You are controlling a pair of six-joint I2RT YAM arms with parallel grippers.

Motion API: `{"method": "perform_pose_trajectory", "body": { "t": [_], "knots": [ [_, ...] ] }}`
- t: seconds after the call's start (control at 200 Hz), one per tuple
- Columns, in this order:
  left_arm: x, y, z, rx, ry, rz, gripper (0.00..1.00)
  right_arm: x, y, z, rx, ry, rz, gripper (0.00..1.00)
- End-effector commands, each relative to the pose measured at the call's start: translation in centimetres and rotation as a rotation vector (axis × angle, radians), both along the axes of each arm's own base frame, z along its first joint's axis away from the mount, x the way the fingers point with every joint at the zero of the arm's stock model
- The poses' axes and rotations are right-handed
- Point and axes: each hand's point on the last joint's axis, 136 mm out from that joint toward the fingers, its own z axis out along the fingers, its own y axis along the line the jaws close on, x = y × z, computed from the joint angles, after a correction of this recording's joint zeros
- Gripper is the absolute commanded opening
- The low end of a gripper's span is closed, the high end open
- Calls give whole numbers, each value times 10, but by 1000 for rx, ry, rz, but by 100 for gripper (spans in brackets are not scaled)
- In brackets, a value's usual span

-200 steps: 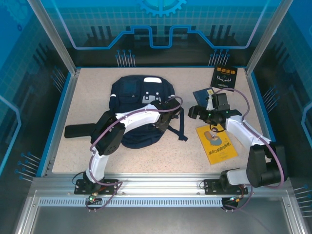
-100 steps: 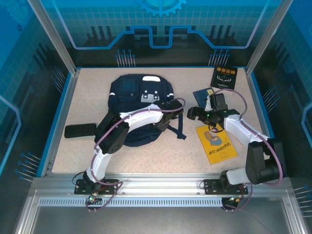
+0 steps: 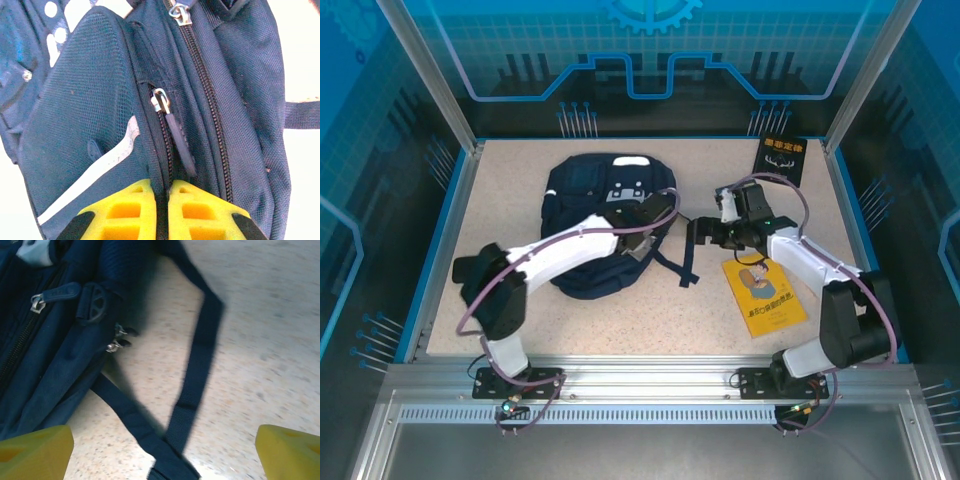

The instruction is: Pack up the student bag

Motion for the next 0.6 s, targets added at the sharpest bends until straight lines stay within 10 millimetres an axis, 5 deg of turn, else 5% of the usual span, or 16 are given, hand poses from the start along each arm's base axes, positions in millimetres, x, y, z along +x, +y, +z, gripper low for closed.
{"method": "perform_pose_trajectory", "body": {
  "t": [0.0, 0.255, 0.595],
  "knots": [
    [5, -3, 44, -89, -144, -43, 9, 5, 34, 25, 96, -71, 146, 91],
    [4, 6, 78, -158, -250, -41, 8, 3, 58, 37, 158, -152, 358, 61],
    [-2, 24, 111, -260, -342, -56, 8, -7, 70, 44, 171, -214, 550, 45]
  ]
}}
